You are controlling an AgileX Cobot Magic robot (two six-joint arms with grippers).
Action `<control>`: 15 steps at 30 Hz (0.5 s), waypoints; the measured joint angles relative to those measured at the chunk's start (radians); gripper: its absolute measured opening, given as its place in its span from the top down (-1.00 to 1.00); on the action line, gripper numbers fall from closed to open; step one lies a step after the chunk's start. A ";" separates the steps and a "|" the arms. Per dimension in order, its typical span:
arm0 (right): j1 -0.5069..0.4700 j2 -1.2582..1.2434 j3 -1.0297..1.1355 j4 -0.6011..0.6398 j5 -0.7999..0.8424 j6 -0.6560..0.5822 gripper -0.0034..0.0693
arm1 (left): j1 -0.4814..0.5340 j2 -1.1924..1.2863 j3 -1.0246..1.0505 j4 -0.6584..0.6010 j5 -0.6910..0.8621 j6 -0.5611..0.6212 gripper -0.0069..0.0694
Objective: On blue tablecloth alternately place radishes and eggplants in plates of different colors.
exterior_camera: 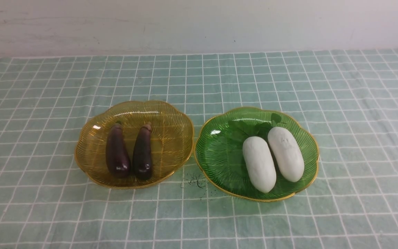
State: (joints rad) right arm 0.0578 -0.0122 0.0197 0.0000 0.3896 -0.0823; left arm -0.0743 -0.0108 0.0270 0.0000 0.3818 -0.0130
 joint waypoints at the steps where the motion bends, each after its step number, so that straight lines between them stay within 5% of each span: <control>1: 0.000 0.000 0.000 0.000 0.000 0.000 0.95 | 0.000 0.000 0.000 0.000 0.000 0.000 0.83; 15: 0.000 0.000 0.000 0.000 0.000 0.009 0.95 | 0.000 0.000 0.000 0.000 0.000 0.000 0.83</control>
State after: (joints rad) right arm 0.0578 -0.0122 0.0197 0.0000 0.3896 -0.0732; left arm -0.0743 -0.0108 0.0270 0.0000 0.3818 -0.0130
